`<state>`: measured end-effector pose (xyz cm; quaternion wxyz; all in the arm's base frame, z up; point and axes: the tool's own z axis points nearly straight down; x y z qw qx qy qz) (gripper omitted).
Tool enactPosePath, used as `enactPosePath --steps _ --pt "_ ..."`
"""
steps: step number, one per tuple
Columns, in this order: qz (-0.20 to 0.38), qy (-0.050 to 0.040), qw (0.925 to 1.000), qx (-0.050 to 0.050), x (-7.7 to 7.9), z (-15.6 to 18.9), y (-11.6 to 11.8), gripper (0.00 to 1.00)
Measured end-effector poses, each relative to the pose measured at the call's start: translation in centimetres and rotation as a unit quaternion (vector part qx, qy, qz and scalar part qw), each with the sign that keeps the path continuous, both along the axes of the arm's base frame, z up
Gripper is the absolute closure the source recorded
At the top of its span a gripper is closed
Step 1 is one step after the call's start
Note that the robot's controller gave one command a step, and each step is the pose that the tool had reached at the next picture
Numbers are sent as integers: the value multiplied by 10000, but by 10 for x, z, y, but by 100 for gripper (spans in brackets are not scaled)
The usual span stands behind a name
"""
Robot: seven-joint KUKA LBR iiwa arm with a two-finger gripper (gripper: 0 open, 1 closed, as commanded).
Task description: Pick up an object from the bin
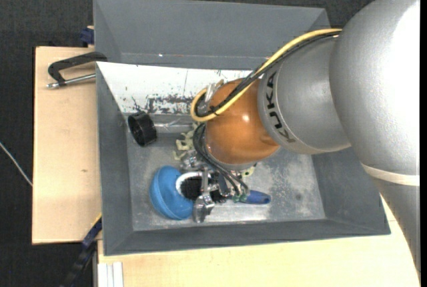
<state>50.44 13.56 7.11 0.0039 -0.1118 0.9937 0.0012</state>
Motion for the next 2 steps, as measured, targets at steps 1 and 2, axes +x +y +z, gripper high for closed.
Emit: enactPosePath --steps 1,2 --pt "-9 -32 10000 11 3 3 0 100" --pt "1058 -27 9944 -3 3 158 16 100"
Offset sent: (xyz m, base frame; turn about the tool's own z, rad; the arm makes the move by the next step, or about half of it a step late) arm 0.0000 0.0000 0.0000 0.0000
